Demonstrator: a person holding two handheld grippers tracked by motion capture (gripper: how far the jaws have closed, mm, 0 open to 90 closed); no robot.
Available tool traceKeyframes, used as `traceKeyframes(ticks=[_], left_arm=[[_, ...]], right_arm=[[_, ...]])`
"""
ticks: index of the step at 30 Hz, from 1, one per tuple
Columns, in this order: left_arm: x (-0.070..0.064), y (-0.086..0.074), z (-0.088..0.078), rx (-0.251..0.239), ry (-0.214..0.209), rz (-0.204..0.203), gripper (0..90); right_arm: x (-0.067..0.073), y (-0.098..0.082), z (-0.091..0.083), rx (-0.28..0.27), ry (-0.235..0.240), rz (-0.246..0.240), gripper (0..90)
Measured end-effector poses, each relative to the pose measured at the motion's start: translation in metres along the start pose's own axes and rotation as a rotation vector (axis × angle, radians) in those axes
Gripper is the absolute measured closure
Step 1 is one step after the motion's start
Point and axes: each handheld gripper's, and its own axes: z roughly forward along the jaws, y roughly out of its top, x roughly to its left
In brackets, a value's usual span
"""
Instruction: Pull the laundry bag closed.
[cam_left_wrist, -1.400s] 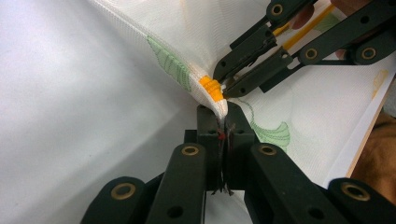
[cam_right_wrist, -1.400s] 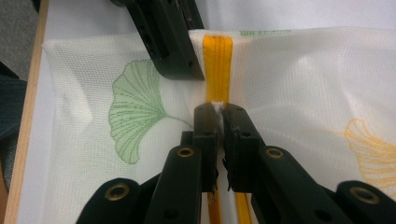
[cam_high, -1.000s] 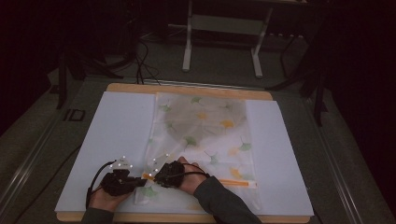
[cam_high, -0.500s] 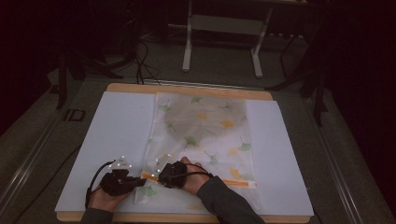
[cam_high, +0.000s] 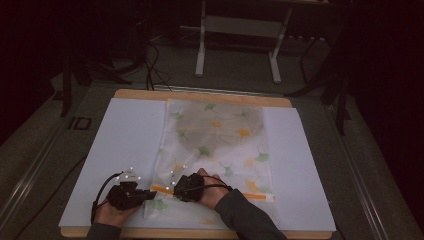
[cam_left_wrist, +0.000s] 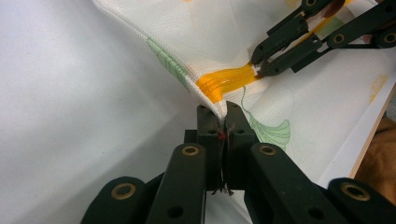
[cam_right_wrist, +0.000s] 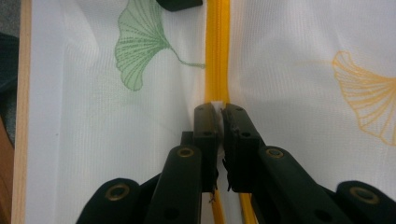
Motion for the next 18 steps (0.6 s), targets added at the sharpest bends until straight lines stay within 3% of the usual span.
traceKeyframes(ticks=[18], left_arm=[[0.0004,-0.0002,0.0001,-0.001,0.004,0.002,87.9]], right_arm=[[0.0005,-0.0079,-0.0072,0.038,-0.004,-0.004,84.3]])
